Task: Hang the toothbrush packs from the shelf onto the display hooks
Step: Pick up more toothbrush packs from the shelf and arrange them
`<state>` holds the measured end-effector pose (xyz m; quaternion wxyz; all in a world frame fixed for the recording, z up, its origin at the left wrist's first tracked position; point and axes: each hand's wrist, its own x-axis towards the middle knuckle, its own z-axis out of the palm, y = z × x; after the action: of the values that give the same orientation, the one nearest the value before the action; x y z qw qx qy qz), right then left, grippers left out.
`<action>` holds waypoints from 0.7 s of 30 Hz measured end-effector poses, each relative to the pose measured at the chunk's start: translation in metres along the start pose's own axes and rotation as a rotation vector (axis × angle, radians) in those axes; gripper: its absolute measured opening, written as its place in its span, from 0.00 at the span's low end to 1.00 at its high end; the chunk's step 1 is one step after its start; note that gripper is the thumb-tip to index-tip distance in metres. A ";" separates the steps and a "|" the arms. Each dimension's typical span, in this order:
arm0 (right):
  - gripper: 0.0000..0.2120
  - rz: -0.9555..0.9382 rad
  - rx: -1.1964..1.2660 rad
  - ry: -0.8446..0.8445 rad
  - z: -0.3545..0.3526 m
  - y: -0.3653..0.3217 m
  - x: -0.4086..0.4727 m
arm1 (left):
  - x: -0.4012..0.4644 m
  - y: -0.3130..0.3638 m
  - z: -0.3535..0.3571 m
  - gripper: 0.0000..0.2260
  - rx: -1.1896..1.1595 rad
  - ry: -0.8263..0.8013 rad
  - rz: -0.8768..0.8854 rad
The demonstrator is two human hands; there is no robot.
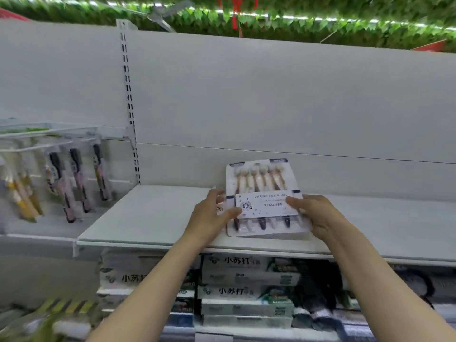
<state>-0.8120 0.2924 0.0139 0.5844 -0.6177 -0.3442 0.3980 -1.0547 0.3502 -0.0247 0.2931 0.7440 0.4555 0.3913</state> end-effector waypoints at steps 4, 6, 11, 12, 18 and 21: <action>0.08 -0.118 0.143 0.076 -0.050 -0.004 0.009 | 0.011 0.003 0.019 0.34 0.224 -0.026 -0.065; 0.08 -0.167 0.141 0.100 -0.068 -0.004 0.009 | 0.015 0.005 0.026 0.32 0.453 -0.092 -0.097; 0.07 -0.212 0.182 0.117 -0.090 0.004 -0.002 | 0.017 0.008 0.031 0.28 0.605 -0.161 -0.183; 0.07 -0.221 0.196 0.121 -0.092 0.008 -0.003 | 0.015 0.008 0.032 0.27 0.590 -0.144 -0.186; 0.09 -0.248 0.268 0.129 -0.089 0.018 -0.016 | -0.022 0.012 0.025 0.21 0.582 0.013 -0.143; 0.07 -0.255 0.262 0.124 -0.082 0.022 -0.019 | -0.035 0.011 0.018 0.22 0.593 0.034 -0.175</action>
<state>-0.7480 0.2372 -0.0060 0.7255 -0.5110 -0.3286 0.3232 -1.0442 0.3120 -0.0363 0.0883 0.7483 0.6170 0.2270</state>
